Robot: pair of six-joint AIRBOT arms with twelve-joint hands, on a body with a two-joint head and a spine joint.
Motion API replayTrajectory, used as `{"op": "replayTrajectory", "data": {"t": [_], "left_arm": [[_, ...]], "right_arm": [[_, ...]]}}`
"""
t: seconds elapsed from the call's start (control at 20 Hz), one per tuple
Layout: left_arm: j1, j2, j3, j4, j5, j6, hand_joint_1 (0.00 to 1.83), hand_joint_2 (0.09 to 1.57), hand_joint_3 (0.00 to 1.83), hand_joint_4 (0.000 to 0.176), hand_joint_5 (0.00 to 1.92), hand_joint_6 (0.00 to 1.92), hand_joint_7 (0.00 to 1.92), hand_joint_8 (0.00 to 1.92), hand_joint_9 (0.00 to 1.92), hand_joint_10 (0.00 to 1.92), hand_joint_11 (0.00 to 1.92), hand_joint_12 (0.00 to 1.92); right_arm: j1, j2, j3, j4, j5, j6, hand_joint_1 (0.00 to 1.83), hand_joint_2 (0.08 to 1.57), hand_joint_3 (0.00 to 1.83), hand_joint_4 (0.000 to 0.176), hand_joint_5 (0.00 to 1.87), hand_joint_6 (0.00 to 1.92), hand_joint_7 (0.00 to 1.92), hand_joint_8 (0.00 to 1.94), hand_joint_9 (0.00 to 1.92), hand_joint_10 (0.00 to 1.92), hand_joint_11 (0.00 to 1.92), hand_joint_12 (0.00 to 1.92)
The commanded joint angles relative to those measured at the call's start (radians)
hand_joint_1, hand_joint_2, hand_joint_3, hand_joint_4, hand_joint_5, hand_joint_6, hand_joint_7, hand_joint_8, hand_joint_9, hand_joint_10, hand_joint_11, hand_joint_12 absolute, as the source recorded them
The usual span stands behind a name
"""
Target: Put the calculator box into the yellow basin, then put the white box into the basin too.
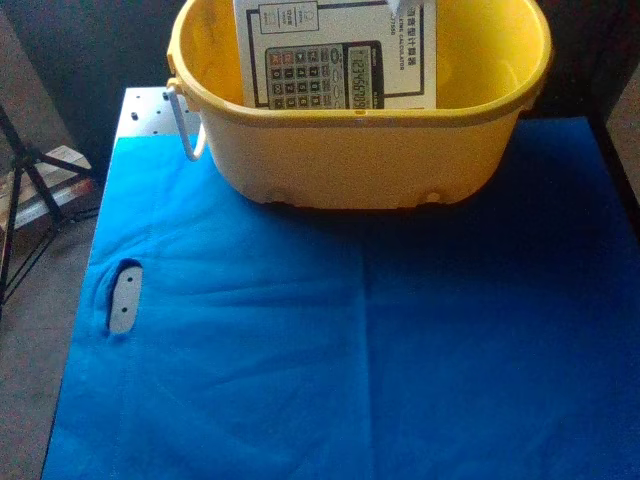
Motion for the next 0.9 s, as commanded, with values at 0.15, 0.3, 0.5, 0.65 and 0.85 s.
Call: {"op": "replayTrajectory", "data": {"t": [0.15, 0.3, 0.5, 0.65, 0.85], "left_arm": [[-0.03, 0.007, -0.009, 0.054, -0.077, -0.002, 0.79, 0.97, 0.0, 0.027, 0.36, 0.01, 0.06, 0.0, 0.13, 0.0, 0.0, 1.22], [-0.039, 0.006, -0.013, 0.058, -0.074, -0.002, 0.78, 1.0, 0.01, 0.017, 0.3, 0.0, 0.06, 0.01, 0.09, 0.01, 0.0, 1.14], [-0.046, 0.001, -0.015, 0.063, -0.073, -0.002, 0.73, 1.01, 0.0, 0.024, 0.33, 0.01, 0.12, 0.01, 0.16, 0.02, 0.0, 1.2], [-0.063, 0.0, -0.019, 0.071, -0.066, -0.002, 0.76, 0.99, 0.0, 0.007, 0.3, 0.0, 0.09, 0.0, 0.1, 0.0, 0.0, 1.0], [-0.069, -0.002, -0.021, 0.074, -0.062, -0.002, 0.76, 0.98, 0.0, 0.0, 0.23, 0.0, 0.06, 0.0, 0.06, 0.0, 0.0, 0.82]], "right_arm": [[0.024, -0.072, 0.064, 0.062, 0.031, -0.003, 1.34, 1.27, 0.01, 0.0, 0.65, 1.23, 0.65, 1.61, 0.7, 1.73, 1.05, 1.92], [0.042, -0.123, 0.105, 0.066, 0.024, -0.003, 1.25, 1.06, 0.03, 0.0, 1.13, 0.77, 0.98, 1.02, 0.83, 1.41, 0.68, 1.83], [0.046, -0.221, 0.187, 0.083, 0.025, -0.004, 1.36, 1.11, 0.01, 0.0, 0.91, 1.06, 0.95, 1.02, 0.9, 1.3, 0.83, 1.65], [0.044, -0.278, 0.233, 0.095, 0.025, -0.004, 1.18, 1.11, 0.0, 0.0, 0.98, 1.0, 0.65, 0.82, 0.31, 1.25, 0.04, 1.91], [0.04, -0.346, 0.293, 0.119, 0.024, -0.004, 1.26, 1.1, 0.0, 0.0, 1.1, 0.7, 0.97, 1.22, 0.84, 1.56, 0.79, 1.87]]}}
